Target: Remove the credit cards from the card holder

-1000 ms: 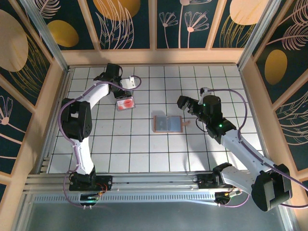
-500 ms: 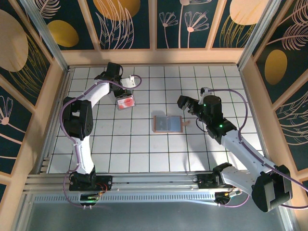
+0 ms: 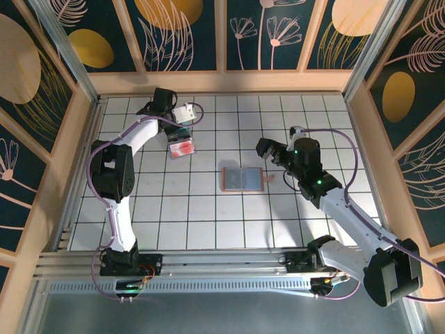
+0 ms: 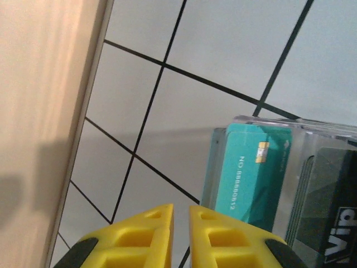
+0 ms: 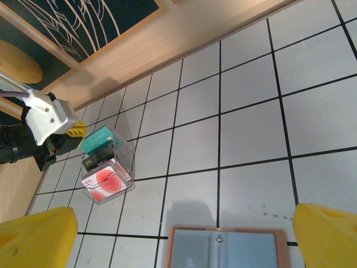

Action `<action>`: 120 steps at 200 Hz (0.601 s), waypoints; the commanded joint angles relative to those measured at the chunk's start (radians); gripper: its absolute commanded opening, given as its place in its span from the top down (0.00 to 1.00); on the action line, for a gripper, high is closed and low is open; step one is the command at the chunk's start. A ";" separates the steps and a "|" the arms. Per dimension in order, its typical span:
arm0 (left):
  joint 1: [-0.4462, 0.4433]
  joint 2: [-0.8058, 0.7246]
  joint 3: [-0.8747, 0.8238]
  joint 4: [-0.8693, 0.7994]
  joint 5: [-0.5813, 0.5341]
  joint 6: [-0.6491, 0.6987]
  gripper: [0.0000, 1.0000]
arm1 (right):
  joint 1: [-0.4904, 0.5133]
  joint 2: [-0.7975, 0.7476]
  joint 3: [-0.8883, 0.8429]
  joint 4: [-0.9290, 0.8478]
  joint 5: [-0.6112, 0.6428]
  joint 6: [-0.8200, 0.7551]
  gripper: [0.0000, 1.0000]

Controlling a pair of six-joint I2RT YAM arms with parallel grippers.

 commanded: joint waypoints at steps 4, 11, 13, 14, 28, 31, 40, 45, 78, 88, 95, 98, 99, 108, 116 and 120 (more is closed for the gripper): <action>0.008 -0.004 -0.001 0.031 -0.024 -0.029 0.85 | -0.005 -0.015 0.005 0.029 -0.004 0.017 0.01; 0.008 -0.010 -0.002 0.032 -0.017 -0.034 0.85 | -0.004 -0.012 0.006 0.028 -0.002 0.017 0.01; 0.008 -0.012 -0.003 0.032 -0.015 -0.035 0.84 | -0.005 -0.013 0.006 0.027 -0.001 0.017 0.01; 0.008 -0.013 -0.004 0.033 -0.013 -0.036 0.84 | -0.004 -0.012 0.007 0.027 -0.001 0.018 0.01; 0.008 -0.034 -0.010 0.041 0.002 -0.055 0.84 | -0.005 -0.005 0.011 0.020 0.008 0.020 0.01; 0.008 -0.039 -0.011 0.043 0.005 -0.060 0.84 | -0.004 -0.003 0.013 0.016 0.011 0.020 0.01; 0.008 -0.057 -0.018 0.054 0.015 -0.078 0.83 | -0.005 0.003 0.015 0.009 0.017 0.022 0.01; 0.008 -0.068 -0.019 0.059 0.018 -0.093 0.83 | -0.004 0.005 0.018 0.006 0.021 0.024 0.01; 0.008 -0.140 -0.023 0.104 0.028 -0.249 0.83 | 0.006 0.021 0.029 -0.018 0.048 0.029 0.01; 0.008 -0.164 -0.023 0.114 0.031 -0.303 0.83 | 0.014 0.025 0.033 -0.027 0.058 0.023 0.01; 0.008 -0.182 -0.027 0.125 0.034 -0.336 0.83 | 0.019 0.029 0.037 -0.033 0.060 0.018 0.01; 0.009 -0.189 -0.030 0.130 0.037 -0.351 0.82 | 0.022 0.032 0.038 -0.036 0.062 0.015 0.01; 0.008 -0.194 -0.031 0.131 0.039 -0.356 0.82 | 0.022 0.033 0.039 -0.037 0.062 0.015 0.01; 0.008 -0.220 -0.041 0.147 0.052 -0.397 0.75 | 0.033 0.041 0.047 -0.048 0.062 0.009 0.01; 0.008 -0.245 -0.056 0.165 0.067 -0.433 0.73 | 0.042 0.050 0.054 -0.057 0.085 0.002 0.01; 0.008 -0.259 -0.063 0.174 0.075 -0.453 0.66 | 0.047 0.054 0.055 -0.062 0.090 0.000 0.01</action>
